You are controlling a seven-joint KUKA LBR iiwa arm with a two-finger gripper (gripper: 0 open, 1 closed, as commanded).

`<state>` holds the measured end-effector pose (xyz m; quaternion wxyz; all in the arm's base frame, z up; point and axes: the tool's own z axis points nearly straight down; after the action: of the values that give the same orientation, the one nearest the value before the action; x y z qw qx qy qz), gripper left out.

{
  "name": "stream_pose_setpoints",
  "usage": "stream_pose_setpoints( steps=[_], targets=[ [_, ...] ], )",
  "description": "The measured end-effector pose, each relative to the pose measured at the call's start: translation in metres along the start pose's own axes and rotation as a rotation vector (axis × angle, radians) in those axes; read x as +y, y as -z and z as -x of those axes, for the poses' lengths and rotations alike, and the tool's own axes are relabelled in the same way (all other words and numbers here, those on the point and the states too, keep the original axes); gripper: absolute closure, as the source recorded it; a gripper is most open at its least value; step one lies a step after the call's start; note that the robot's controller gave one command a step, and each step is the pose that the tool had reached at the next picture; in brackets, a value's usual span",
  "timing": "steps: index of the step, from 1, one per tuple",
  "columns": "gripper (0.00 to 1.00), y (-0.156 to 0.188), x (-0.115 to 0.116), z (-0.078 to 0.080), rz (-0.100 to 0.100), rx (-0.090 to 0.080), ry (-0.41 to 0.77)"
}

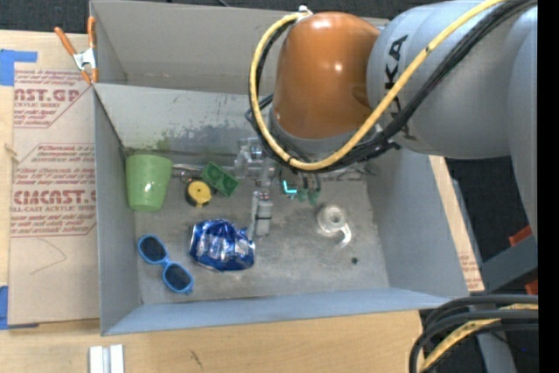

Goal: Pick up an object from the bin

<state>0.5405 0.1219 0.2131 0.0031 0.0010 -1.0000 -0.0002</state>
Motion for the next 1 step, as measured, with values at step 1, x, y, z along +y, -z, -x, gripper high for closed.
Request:
stream_pose_setpoints(
  steps=[1],
  targets=[
    [0.0, -0.1481, 0.0037, -0.018, -0.002, 0.001, 0.168]
  ],
)
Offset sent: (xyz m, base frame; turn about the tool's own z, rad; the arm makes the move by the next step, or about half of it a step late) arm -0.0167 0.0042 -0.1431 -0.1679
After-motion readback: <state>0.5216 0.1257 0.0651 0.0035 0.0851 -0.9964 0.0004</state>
